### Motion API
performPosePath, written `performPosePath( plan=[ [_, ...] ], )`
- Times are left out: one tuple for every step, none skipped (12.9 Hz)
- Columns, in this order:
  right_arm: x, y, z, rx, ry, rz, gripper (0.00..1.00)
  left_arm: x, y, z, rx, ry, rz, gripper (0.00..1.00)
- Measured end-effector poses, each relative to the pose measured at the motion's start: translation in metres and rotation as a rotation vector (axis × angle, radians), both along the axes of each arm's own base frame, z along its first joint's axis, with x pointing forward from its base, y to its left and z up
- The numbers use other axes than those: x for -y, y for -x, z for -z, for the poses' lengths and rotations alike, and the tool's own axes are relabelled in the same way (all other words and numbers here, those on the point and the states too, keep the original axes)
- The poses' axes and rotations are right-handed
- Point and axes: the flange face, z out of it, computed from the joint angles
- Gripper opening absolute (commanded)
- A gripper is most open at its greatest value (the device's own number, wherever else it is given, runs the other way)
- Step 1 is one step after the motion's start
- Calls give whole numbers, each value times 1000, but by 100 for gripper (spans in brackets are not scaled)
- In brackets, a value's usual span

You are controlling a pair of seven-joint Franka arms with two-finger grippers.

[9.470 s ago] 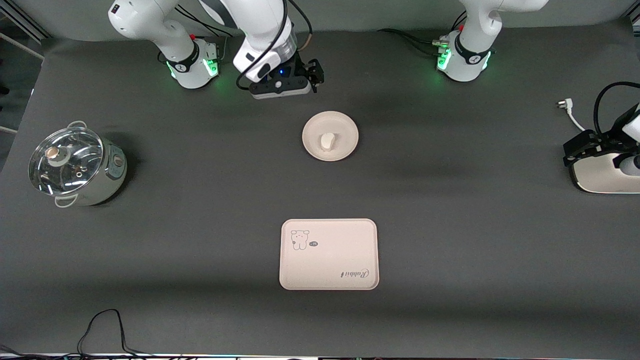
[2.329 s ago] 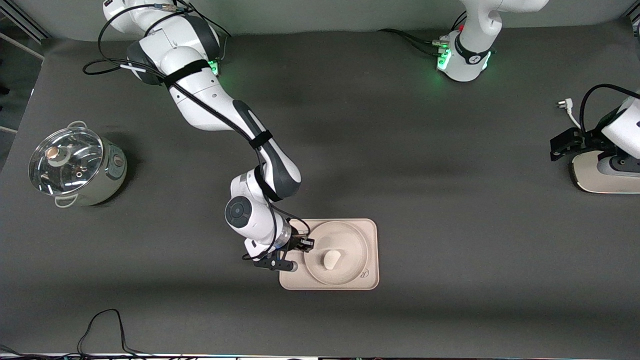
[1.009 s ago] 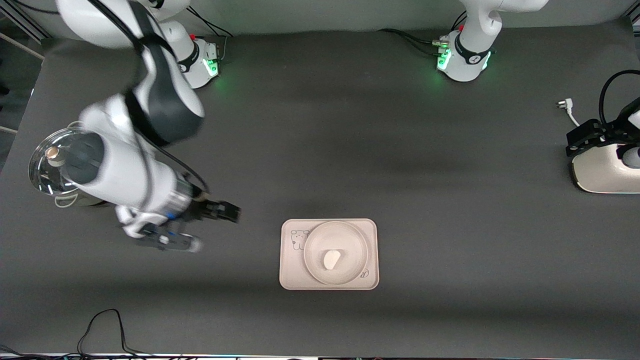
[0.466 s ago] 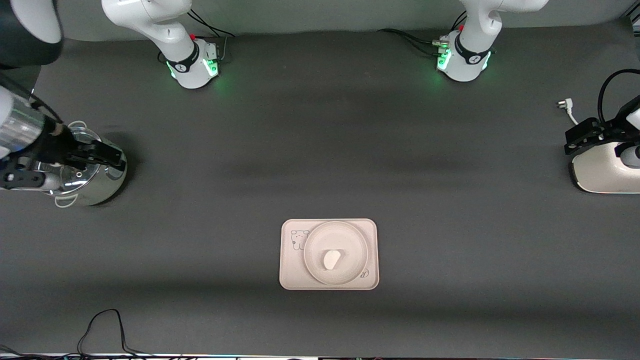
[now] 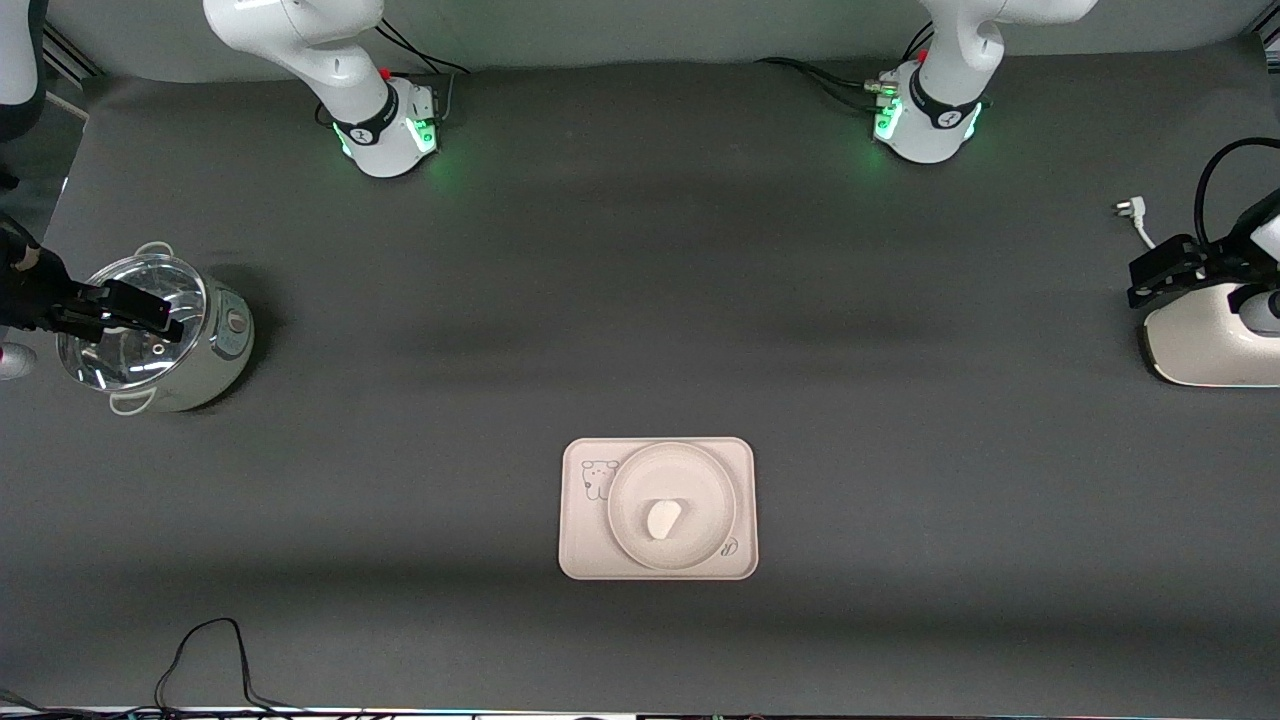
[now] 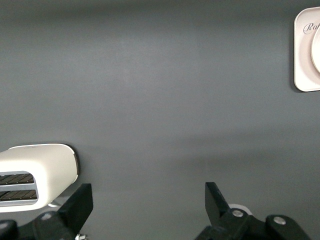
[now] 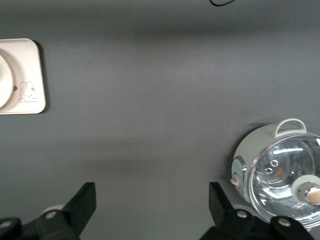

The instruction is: Place bun in plate and plate on tray

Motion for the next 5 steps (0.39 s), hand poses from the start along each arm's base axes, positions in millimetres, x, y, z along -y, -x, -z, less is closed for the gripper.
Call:
performPosePath(
  plan=[
    [-1, 0, 0, 0, 5, -2, 100, 0, 0, 0, 0, 0, 0, 100],
    [-1, 0, 0, 0, 7, -3, 100, 0, 0, 0, 0, 0, 0, 100],
    [-1, 0, 0, 0, 8, -4, 100, 0, 0, 0, 0, 0, 0, 100],
    [-2, 0, 0, -1, 9, -5, 100, 0, 0, 0, -1, 0, 0, 100],
    [-2, 0, 0, -1, 9, -5, 100, 0, 0, 0, -1, 0, 0, 100]
  ],
)
